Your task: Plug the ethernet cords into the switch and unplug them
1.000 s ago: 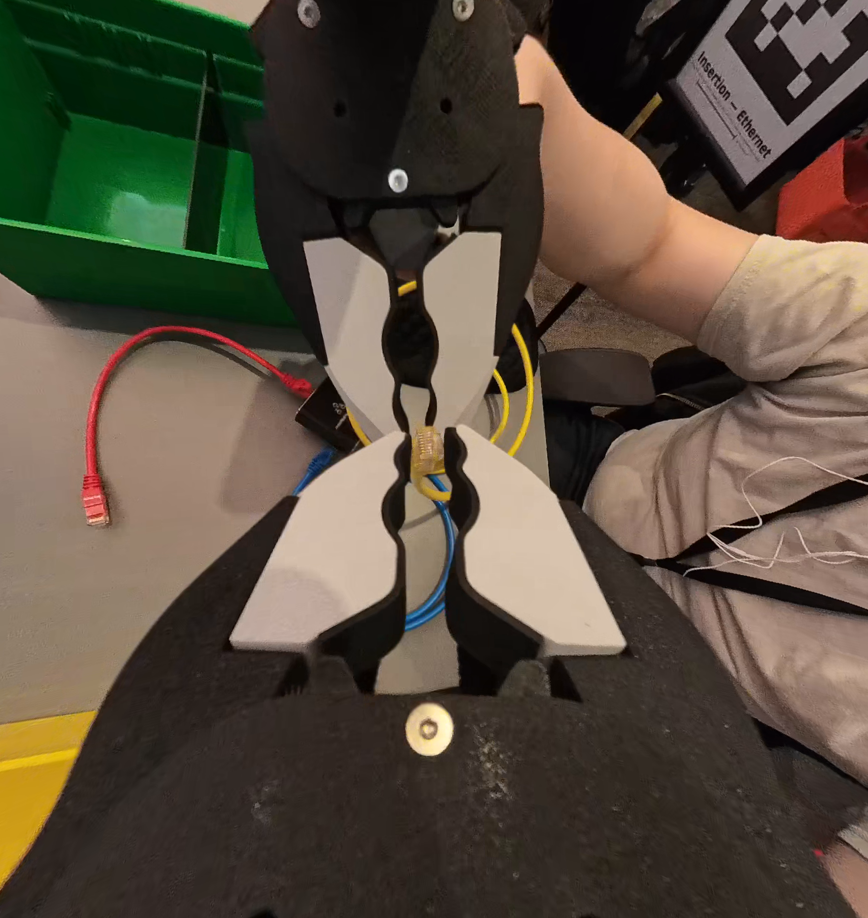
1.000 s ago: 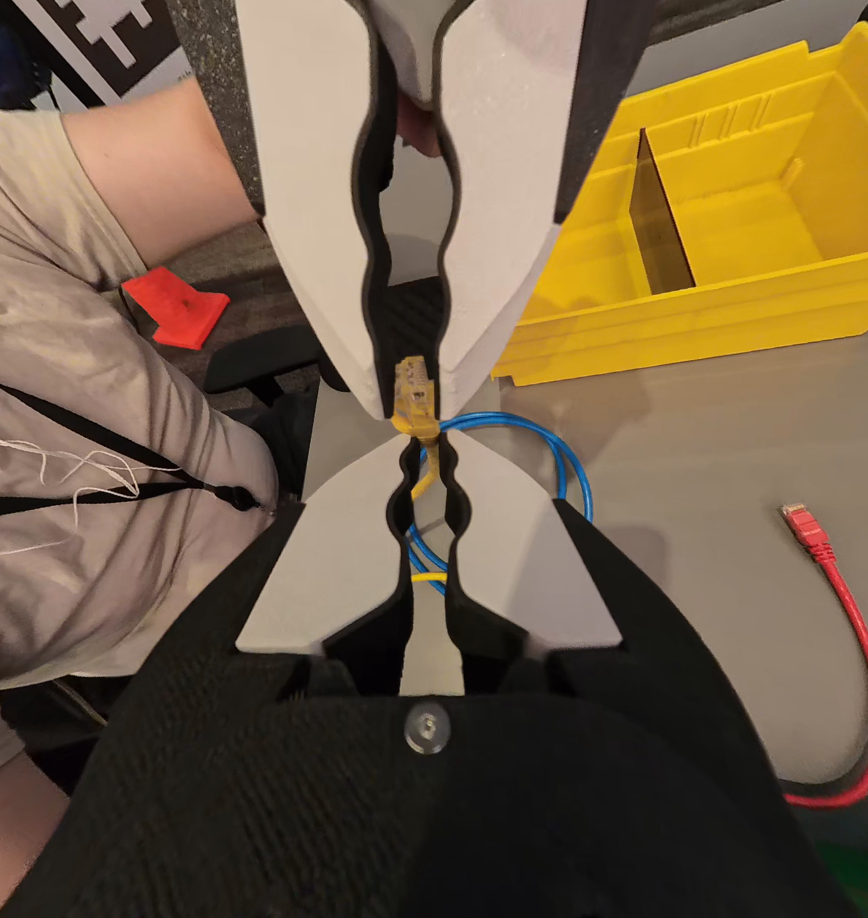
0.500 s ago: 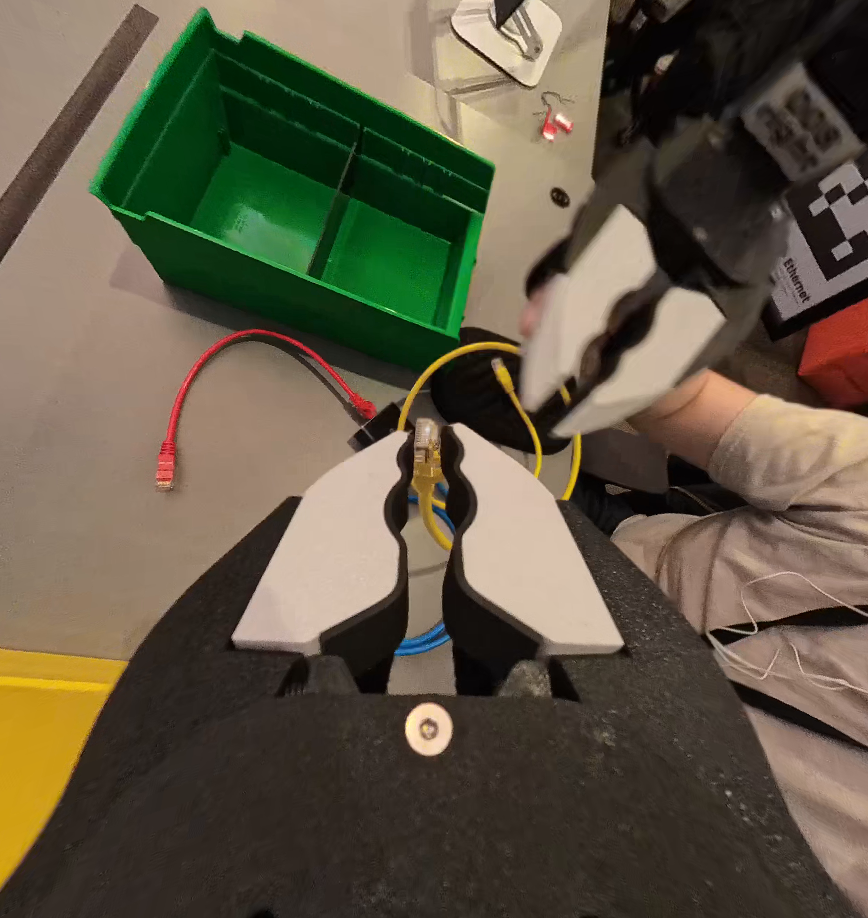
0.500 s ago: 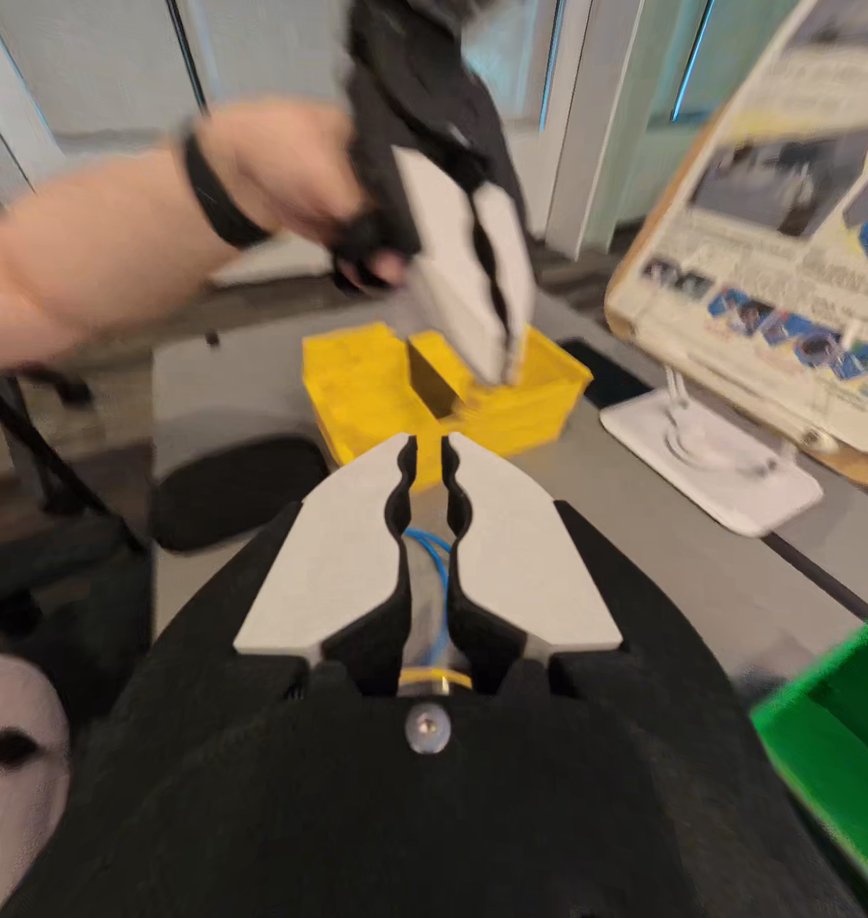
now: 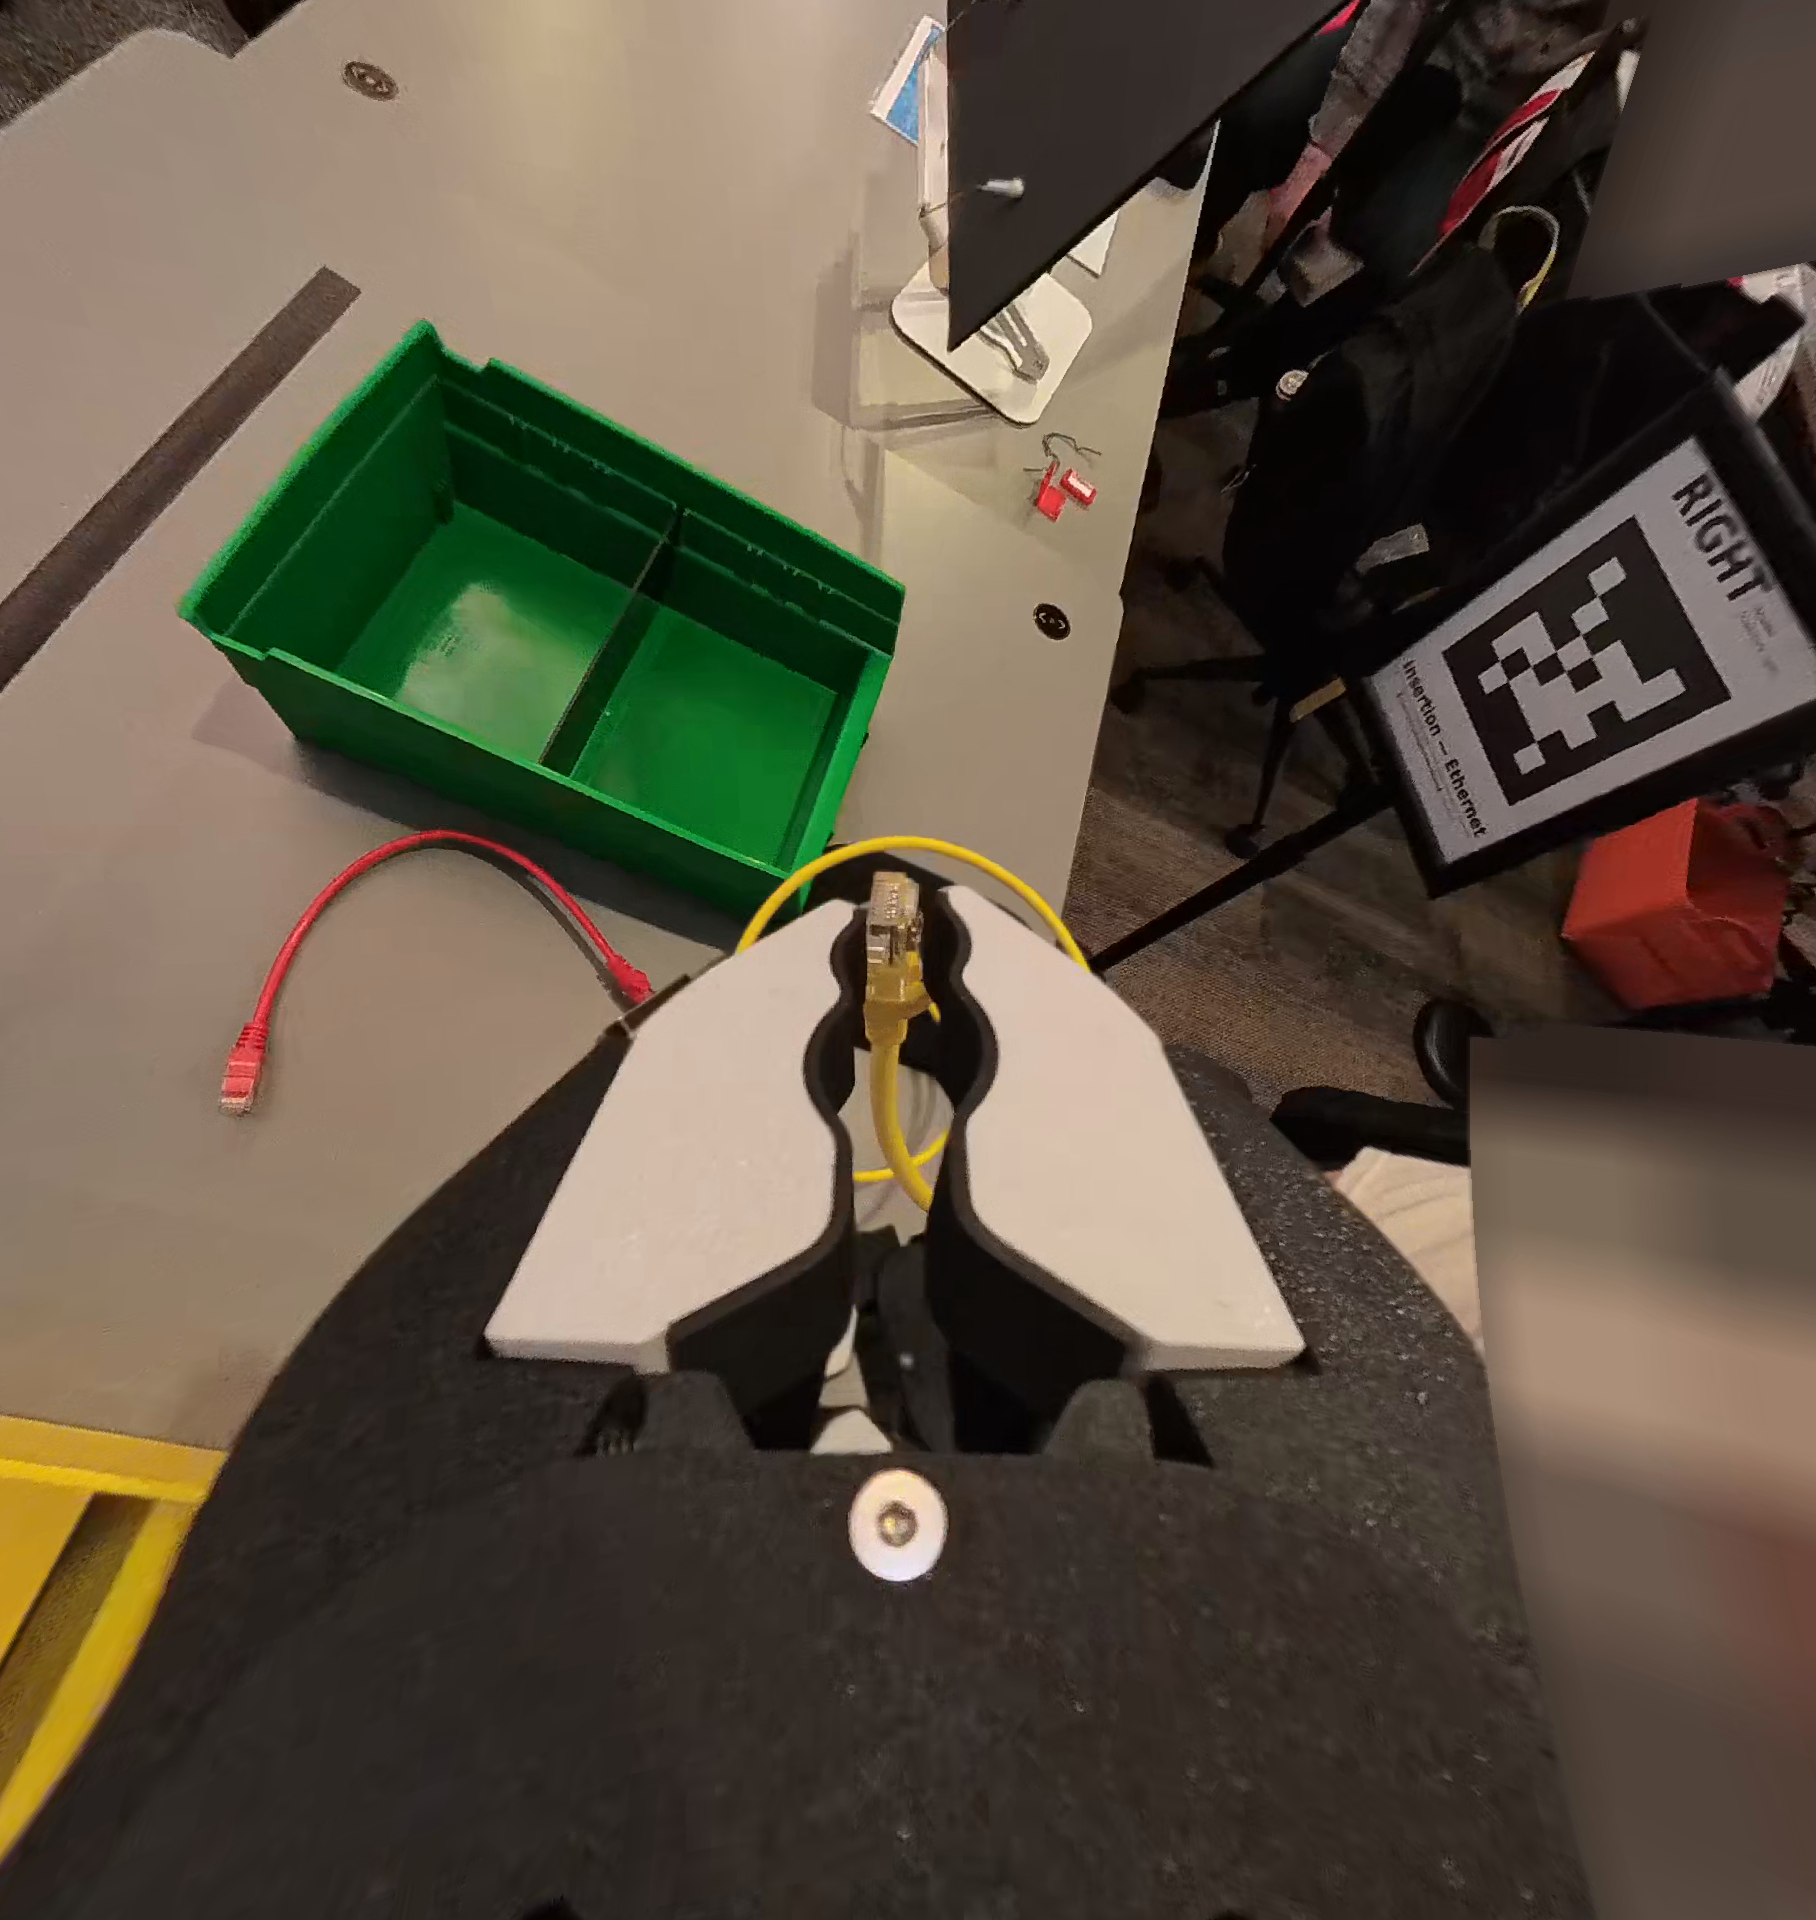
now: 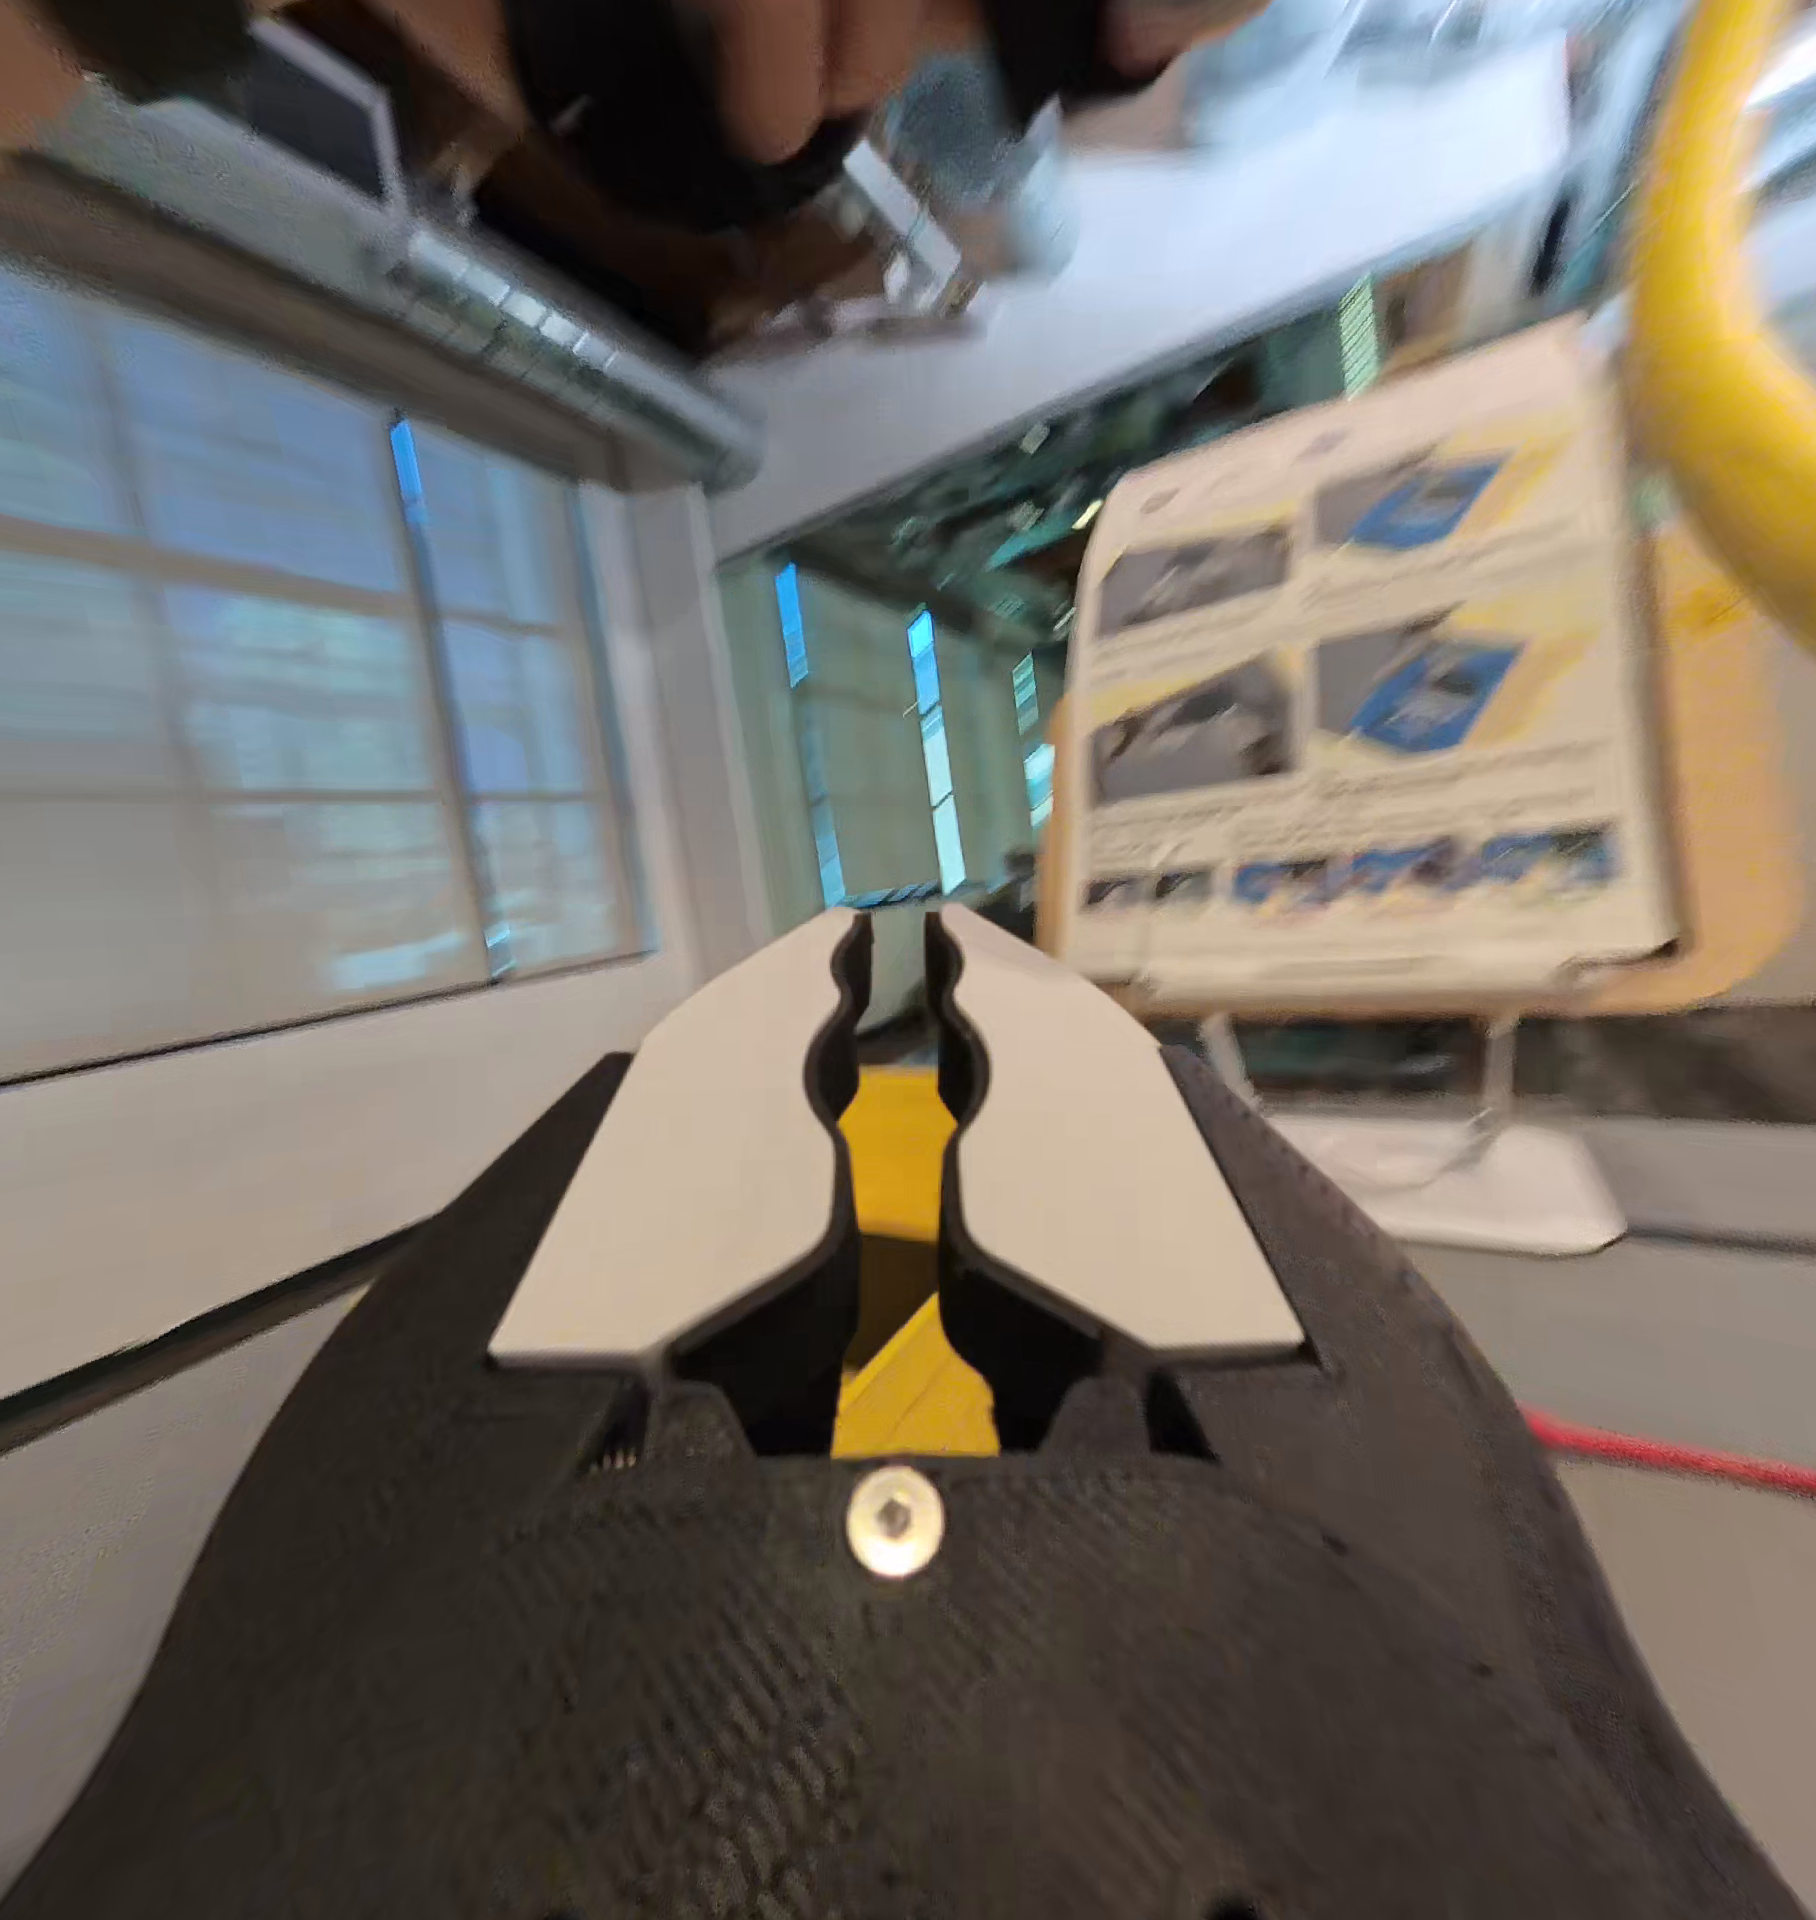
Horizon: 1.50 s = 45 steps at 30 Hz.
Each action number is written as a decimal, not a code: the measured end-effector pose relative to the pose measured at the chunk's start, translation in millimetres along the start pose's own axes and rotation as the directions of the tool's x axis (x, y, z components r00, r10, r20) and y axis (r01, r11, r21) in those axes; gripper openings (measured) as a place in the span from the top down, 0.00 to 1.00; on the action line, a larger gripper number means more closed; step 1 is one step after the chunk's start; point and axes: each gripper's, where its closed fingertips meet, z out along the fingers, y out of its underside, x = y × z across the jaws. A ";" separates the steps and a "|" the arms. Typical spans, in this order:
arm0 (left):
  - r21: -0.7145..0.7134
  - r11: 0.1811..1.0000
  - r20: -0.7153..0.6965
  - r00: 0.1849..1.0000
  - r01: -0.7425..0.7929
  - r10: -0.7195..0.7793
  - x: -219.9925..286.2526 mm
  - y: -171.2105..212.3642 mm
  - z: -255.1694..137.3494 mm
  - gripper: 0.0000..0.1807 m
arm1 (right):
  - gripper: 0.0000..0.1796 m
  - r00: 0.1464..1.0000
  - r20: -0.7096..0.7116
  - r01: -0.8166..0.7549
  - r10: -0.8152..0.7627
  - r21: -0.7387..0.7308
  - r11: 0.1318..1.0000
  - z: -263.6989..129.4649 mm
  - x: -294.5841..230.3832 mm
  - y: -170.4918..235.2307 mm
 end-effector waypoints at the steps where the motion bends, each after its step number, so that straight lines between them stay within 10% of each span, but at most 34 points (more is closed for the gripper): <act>1: 0.012 1.000 -0.007 1.000 0.008 -0.008 5.3 -3.1 -5.7 0.95 | 0.94 0.997 -0.062 0.051 -0.047 0.063 0.997 6.0 10.4 -9.7; 19: 0.112 0.984 -0.086 0.988 0.136 -0.127 4.5 1.7 -41.3 0.95 | 0.80 0.934 -0.316 0.330 -0.165 0.593 0.734 20.4 41.7 -152.1; 45: 0.131 0.982 -0.105 0.987 0.139 -0.125 -9.6 1.6 -40.0 0.95 | 0.93 0.928 -0.244 0.366 -0.282 0.453 0.813 27.1 56.2 -146.4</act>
